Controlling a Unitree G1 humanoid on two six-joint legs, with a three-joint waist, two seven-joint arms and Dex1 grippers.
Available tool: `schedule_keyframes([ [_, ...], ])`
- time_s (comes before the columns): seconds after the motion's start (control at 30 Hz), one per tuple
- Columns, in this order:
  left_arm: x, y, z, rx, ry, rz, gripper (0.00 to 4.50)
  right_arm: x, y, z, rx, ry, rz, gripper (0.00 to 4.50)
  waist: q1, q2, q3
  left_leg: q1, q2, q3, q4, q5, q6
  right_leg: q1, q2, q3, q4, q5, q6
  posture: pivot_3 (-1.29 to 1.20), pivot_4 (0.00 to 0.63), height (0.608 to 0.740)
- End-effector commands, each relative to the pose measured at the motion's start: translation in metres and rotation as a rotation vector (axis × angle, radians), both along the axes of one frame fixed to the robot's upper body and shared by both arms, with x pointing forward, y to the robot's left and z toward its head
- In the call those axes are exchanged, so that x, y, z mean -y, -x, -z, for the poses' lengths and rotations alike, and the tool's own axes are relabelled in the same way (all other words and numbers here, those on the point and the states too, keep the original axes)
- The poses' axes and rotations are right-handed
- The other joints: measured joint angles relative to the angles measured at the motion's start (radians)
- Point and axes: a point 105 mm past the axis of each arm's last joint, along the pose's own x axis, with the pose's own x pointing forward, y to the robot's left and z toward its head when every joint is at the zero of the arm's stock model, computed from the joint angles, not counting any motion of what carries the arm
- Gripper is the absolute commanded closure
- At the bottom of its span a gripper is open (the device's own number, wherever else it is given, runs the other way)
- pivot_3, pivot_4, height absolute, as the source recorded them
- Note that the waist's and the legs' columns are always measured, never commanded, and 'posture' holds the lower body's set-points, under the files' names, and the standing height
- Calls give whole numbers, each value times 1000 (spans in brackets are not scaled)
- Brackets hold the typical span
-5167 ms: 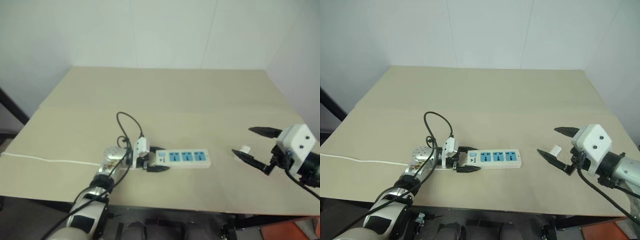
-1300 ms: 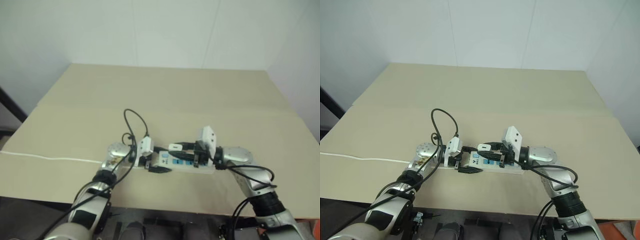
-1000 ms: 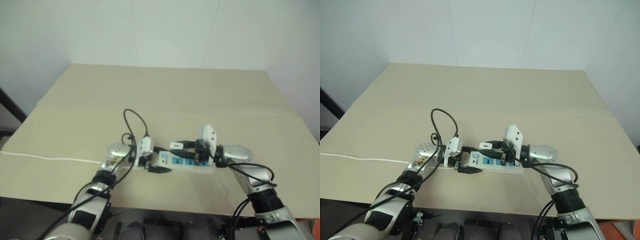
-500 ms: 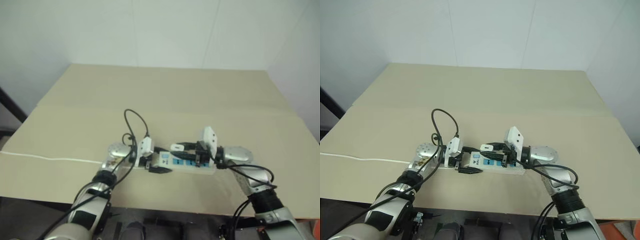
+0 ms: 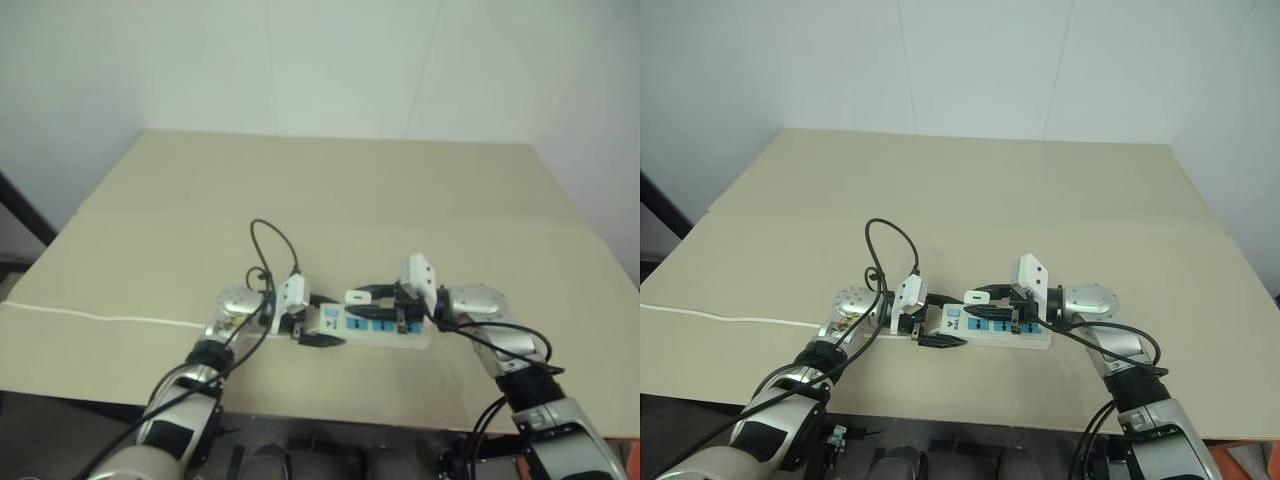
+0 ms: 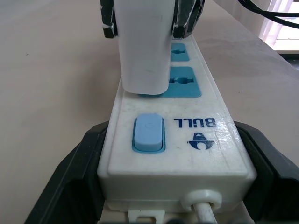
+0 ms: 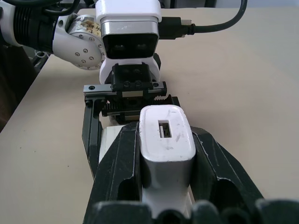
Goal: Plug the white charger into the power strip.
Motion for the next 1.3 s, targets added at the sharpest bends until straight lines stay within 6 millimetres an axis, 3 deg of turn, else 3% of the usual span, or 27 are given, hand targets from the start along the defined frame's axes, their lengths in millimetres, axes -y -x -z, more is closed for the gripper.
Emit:
schedule_keyframes([
  [0.03,-13,11,21,-45,-99,32,1188,56,-9,45,-139,185,196,3371,0,0,0,2,0,0,0,0,0,2,0,0,0,0,0,0,150,740],
  [0.5,-14,10,19,-38,-103,25,1188,63,-10,59,-208,230,201,3371,-1,0,-1,6,0,-1,0,0,0,8,0,-1,-2,0,0,0,150,740],
  [0.77,-12,10,19,-38,-99,29,1188,30,-6,55,-192,199,109,3371,-8,0,-2,7,0,-1,0,0,0,8,0,-1,-1,0,0,0,150,740],
  [1.03,-13,10,19,-38,-105,29,1188,29,-1,59,-214,191,110,3371,-12,1,-3,7,0,-1,0,0,0,8,0,-1,-1,0,0,0,150,740],
  [1.3,-12,10,20,-39,-107,28,1188,15,12,52,-236,179,40,739,-18,-1,-4,7,1,-3,0,0,0,8,1,-2,-1,-1,-1,0,150,740],
])
